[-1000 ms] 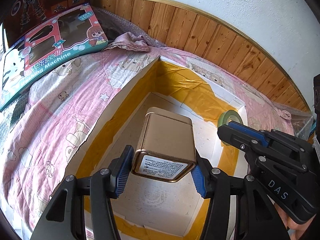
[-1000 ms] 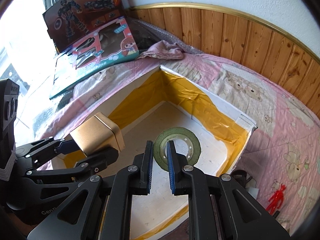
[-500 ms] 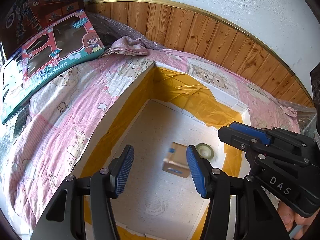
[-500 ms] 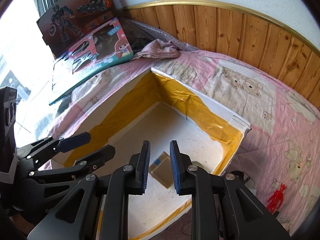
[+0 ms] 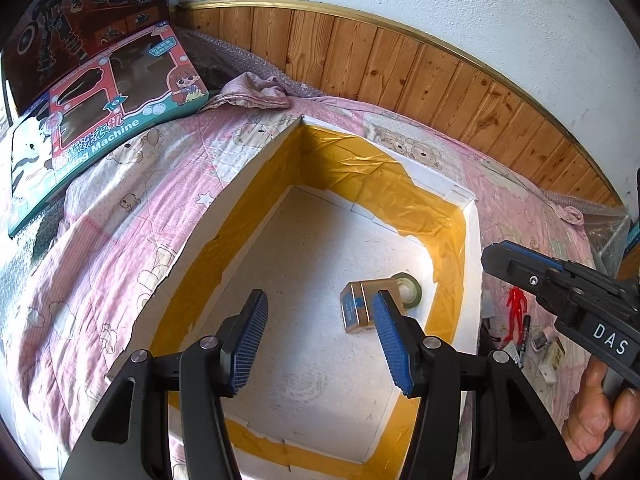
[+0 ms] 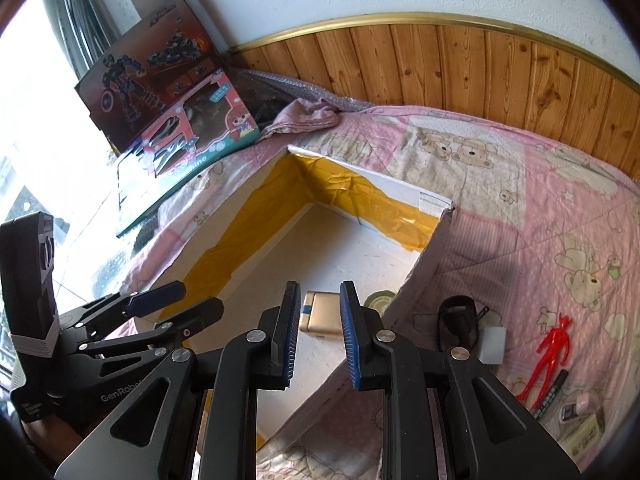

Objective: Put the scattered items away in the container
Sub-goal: 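Withdraw both tools from the box back toward the remaining items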

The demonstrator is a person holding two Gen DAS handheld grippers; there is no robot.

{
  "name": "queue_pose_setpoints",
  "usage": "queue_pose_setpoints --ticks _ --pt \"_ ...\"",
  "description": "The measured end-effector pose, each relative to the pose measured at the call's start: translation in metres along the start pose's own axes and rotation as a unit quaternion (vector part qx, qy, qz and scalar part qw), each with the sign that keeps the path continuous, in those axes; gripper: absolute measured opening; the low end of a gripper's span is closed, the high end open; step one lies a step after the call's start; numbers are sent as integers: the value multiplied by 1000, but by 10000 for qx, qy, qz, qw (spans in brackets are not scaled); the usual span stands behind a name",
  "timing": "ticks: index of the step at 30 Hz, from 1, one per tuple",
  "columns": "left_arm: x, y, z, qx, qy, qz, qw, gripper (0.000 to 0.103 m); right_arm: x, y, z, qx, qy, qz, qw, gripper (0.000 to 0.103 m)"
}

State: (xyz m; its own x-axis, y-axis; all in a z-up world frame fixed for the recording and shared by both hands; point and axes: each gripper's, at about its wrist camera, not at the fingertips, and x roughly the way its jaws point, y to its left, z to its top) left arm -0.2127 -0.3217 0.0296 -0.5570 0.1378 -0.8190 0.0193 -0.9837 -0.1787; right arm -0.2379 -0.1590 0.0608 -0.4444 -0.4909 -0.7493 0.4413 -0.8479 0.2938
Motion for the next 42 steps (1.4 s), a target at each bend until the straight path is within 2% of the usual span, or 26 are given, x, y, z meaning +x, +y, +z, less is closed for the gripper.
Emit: queue_pose_setpoints --ticks 21,31,42 --pt "-80 -63 -42 667 -496 -160 9964 56 -88 11 -68 258 -501 466 9973 22" --pt "-100 -90 -67 910 -504 -335 9940 56 -120 -5 -107 582 -693 530 9945 24" --pt "-98 -131 -107 1272 -227 -606 9898 56 -141 -41 -161 1202 -793 512 9882 24"
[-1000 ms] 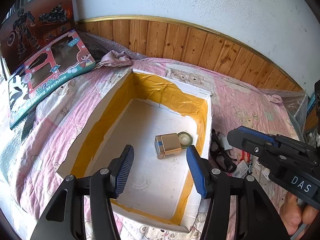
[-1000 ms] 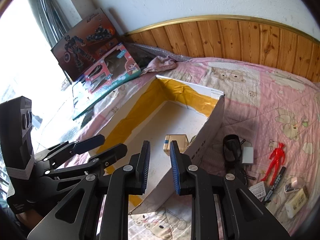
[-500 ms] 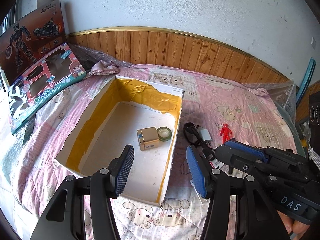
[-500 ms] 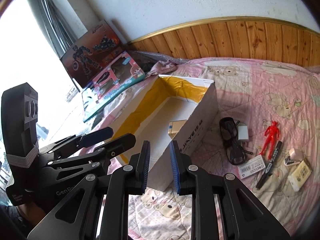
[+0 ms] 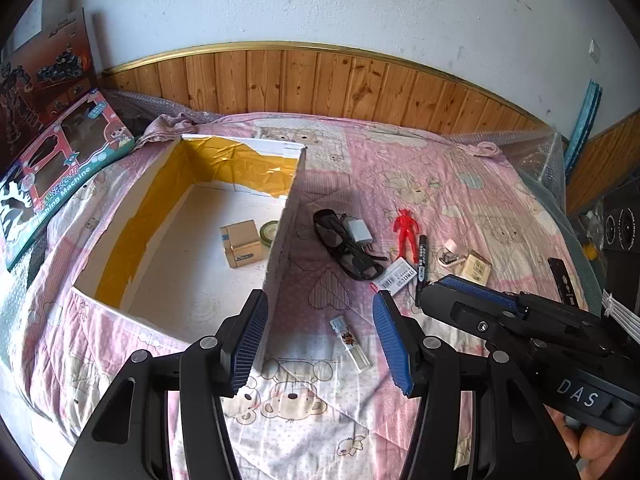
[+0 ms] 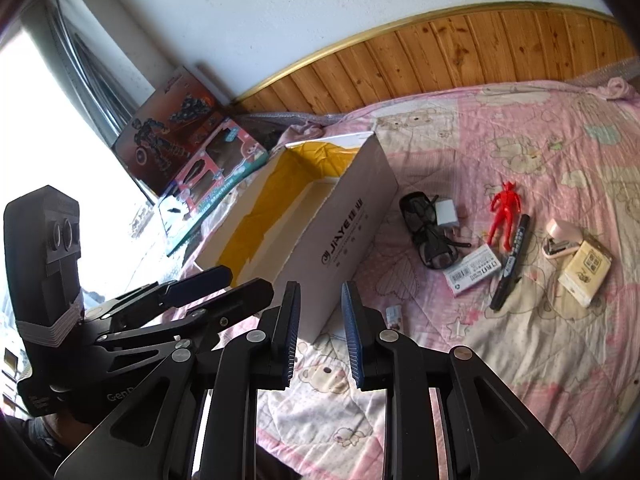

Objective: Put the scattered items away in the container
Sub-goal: 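Withdraw both tools from the box back toward the remaining items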

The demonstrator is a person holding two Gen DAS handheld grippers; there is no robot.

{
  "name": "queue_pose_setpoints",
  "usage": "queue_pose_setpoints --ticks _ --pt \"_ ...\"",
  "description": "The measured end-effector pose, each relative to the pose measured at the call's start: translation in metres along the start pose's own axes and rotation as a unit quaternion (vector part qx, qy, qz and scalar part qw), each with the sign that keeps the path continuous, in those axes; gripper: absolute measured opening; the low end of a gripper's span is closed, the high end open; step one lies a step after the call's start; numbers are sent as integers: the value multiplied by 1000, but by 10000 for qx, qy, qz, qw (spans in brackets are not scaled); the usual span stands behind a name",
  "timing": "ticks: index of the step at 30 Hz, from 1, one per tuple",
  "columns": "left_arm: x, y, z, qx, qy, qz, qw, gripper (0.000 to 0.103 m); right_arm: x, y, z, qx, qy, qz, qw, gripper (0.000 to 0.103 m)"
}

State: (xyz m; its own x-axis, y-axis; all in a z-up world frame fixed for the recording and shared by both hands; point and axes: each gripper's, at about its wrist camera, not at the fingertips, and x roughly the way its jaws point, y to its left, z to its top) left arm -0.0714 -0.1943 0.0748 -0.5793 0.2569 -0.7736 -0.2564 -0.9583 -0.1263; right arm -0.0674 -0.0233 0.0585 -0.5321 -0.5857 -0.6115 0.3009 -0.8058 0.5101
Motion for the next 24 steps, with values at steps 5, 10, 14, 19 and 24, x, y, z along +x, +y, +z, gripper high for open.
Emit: queue_pose_setpoints --ticks 5,10,14,19,24 --pt "9 -22 -12 161 166 -130 9996 56 -12 -29 -20 345 -9 -138 9993 24" --pt "17 -39 -22 302 302 -232 9988 56 -24 -58 -38 677 -60 -328 9971 24" --pt "28 -46 -29 359 433 -285 9980 56 -31 -77 -49 884 -90 -493 9948 24" --pt "48 -45 -41 274 688 -328 9967 56 -30 -92 -64 969 -13 -728 9926 24" --pt "69 -39 -54 200 967 -333 9946 56 -22 -104 -74 1038 101 -858 9908 25"
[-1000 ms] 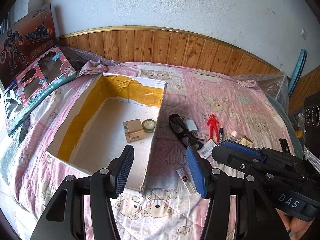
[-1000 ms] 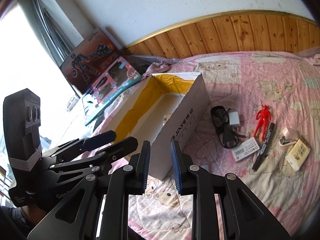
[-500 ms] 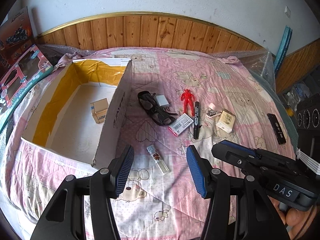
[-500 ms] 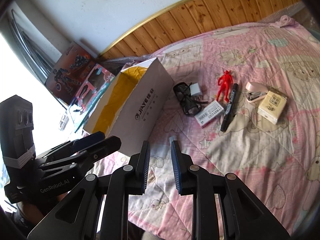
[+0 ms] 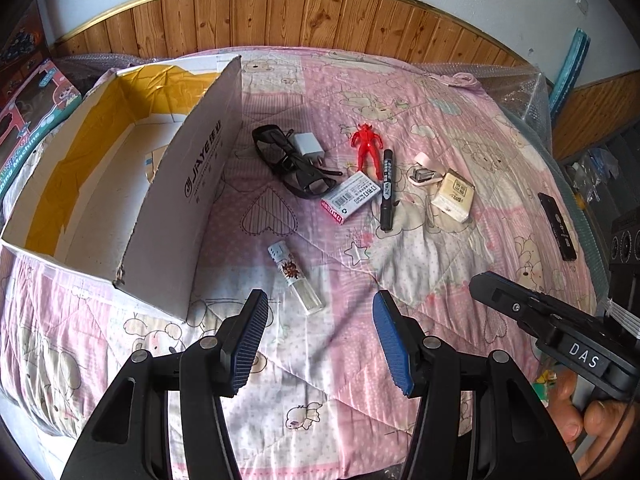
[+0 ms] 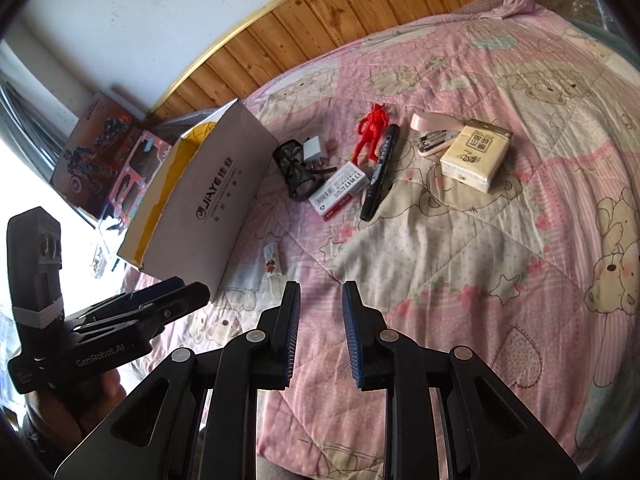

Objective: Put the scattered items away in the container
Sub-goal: 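Withdraw both tools from the box back toward the remaining items, then grasp the clear glass bottle with the left gripper while the right gripper grasps the cream tissue pack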

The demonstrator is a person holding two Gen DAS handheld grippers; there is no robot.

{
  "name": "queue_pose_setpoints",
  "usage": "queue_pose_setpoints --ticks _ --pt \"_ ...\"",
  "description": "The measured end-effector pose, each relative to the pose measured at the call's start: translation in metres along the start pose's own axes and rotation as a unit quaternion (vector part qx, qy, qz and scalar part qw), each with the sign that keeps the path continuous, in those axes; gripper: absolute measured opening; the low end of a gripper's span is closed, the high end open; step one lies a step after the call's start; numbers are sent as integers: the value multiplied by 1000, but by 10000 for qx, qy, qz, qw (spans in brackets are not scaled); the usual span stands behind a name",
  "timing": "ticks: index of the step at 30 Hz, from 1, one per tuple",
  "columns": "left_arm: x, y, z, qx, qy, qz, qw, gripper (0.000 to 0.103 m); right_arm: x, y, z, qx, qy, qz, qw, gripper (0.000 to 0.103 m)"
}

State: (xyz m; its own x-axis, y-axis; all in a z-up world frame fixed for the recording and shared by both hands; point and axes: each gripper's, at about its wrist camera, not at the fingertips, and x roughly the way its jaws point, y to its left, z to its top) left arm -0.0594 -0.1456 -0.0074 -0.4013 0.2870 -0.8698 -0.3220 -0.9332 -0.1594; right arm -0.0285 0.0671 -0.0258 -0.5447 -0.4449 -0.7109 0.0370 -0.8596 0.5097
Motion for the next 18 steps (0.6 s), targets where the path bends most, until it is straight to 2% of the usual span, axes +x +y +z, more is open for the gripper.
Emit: queue_pose_setpoints --ticks 13,18 --pt "46 15 -2 -234 341 31 9991 56 6 -24 20 245 -114 -221 9994 32" --pt "65 19 2 -340 374 90 9987 56 6 -47 41 491 -299 -575 9967 43"
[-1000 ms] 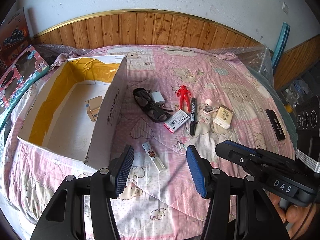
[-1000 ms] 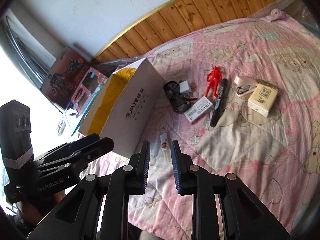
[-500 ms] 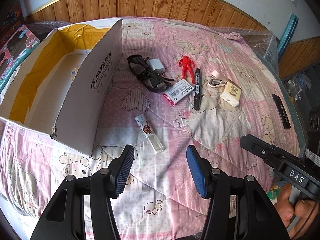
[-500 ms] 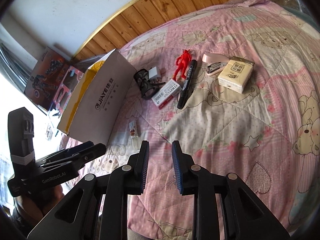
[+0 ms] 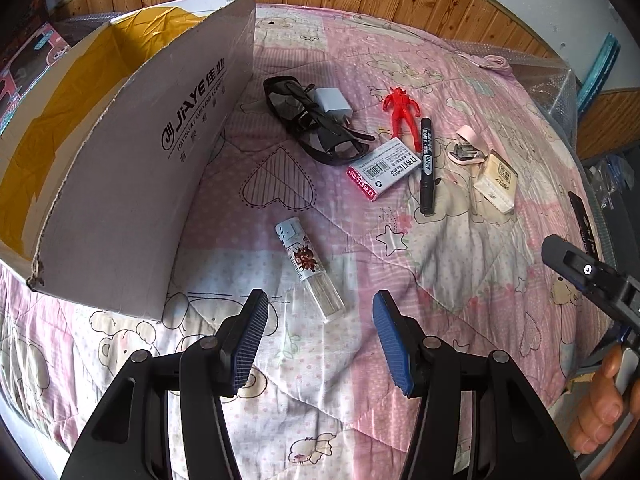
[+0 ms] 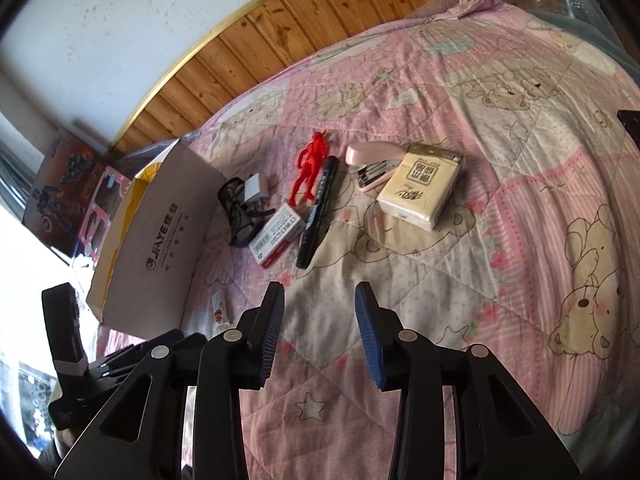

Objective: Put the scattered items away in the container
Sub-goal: 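Grasp the clear glass bottle with the left gripper while the right gripper grasps the cream tissue pack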

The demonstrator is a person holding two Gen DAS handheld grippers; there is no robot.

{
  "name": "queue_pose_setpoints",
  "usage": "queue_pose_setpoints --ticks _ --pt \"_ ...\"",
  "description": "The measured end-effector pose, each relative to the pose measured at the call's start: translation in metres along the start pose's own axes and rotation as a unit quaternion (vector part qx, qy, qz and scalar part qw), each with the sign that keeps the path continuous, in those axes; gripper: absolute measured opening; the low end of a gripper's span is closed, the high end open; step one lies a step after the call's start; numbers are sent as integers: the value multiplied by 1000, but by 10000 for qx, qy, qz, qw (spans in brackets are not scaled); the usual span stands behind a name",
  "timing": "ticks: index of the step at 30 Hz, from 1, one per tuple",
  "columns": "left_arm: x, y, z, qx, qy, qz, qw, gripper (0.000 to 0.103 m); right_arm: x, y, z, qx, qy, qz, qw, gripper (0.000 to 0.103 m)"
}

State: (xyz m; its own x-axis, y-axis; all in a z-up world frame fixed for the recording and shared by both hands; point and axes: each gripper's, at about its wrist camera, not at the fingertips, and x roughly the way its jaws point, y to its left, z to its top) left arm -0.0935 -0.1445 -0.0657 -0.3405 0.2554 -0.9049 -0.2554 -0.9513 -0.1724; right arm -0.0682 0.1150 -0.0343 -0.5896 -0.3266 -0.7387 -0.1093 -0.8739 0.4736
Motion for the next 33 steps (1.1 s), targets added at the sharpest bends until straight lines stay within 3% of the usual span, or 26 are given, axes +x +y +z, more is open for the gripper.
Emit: queue_pose_setpoints --ticks 14,27,33 --pt "47 10 8 -150 159 170 9996 56 54 -56 62 801 -77 -691 9944 52" --pt "53 5 8 247 -290 424 9984 56 95 -61 73 685 23 -1066 9919 61" --pt "49 13 7 196 -398 484 9978 38 105 -55 79 449 -5 -1162 9922 62"
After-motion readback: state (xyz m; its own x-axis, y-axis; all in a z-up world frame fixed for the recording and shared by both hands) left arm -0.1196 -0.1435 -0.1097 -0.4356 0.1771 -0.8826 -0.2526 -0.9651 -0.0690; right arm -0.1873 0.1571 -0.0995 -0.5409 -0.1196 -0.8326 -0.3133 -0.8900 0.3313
